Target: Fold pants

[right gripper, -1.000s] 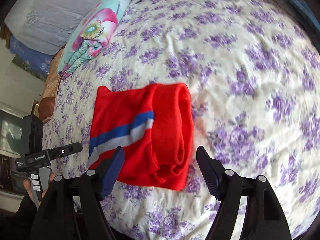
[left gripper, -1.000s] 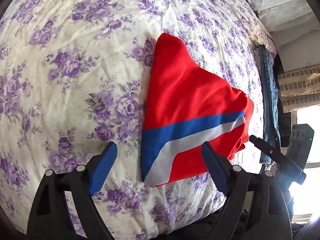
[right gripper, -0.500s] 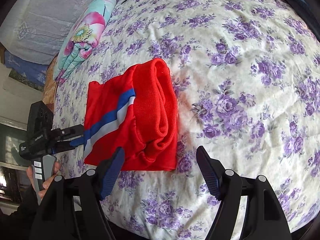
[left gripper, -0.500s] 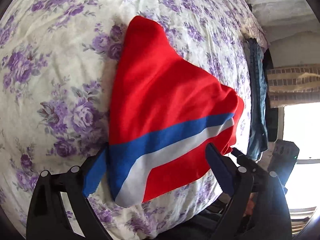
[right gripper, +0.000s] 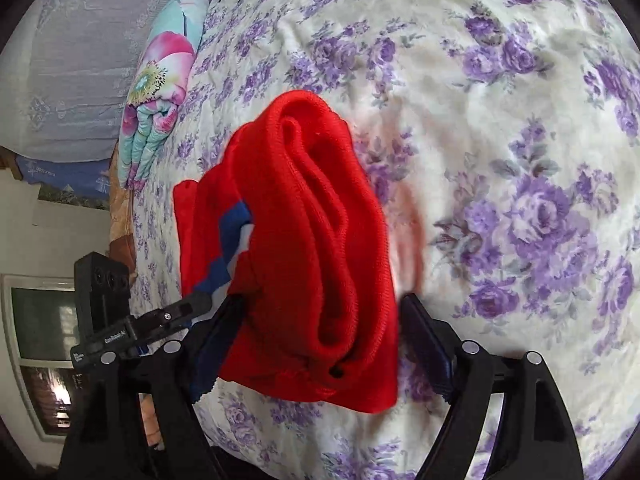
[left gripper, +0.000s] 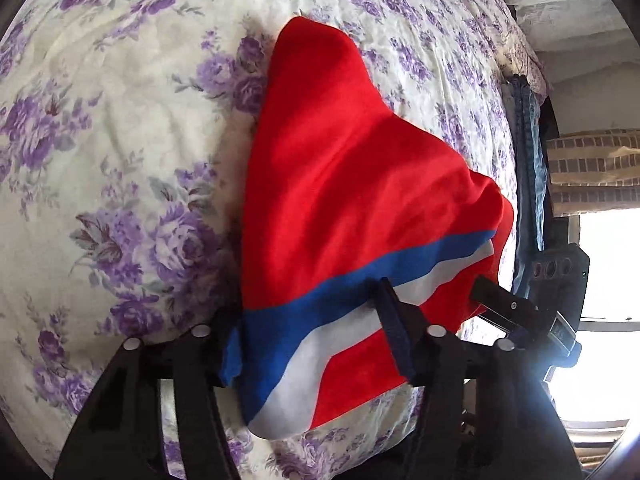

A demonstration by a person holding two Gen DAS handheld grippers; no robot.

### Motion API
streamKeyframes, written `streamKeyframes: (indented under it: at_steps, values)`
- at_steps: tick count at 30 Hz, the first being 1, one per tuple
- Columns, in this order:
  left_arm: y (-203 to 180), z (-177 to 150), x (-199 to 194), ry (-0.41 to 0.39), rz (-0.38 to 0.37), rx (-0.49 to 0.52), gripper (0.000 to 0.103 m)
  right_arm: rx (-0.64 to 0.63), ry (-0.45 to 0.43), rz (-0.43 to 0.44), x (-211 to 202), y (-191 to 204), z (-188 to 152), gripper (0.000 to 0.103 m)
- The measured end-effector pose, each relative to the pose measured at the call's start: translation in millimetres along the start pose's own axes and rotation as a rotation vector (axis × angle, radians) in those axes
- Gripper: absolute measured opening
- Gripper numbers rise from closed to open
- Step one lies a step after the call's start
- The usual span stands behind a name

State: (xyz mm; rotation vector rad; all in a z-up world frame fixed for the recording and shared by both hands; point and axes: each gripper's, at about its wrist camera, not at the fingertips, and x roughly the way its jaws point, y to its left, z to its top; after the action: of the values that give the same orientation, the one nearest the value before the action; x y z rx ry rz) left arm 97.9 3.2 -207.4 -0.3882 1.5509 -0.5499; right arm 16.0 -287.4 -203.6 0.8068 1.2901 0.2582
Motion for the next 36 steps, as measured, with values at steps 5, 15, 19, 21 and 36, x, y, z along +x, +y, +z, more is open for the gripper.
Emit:
streamKeyframes:
  at_steps: [5,15,19,21,36]
  values:
    - [-5,-7,-12,-0.033,0.02,0.021,0.024,-0.187,-0.021,-0.147,-1,39,-10,0.032]
    - [-65,29,-49,-0.153,0.103,0.139,0.021,-0.377,-0.117,-0.221,-37,92,43,0.031]
    - [-92,99,-54,-0.207,0.13,0.177,0.021,-0.426,-0.162,-0.223,-41,109,125,0.031]
    - [-108,146,-56,-0.239,0.152,0.199,0.021,-0.446,-0.183,-0.234,-40,120,176,0.031]
    - [-121,375,35,-0.191,0.236,0.141,0.029,-0.301,-0.13,-0.227,35,46,398,0.046]
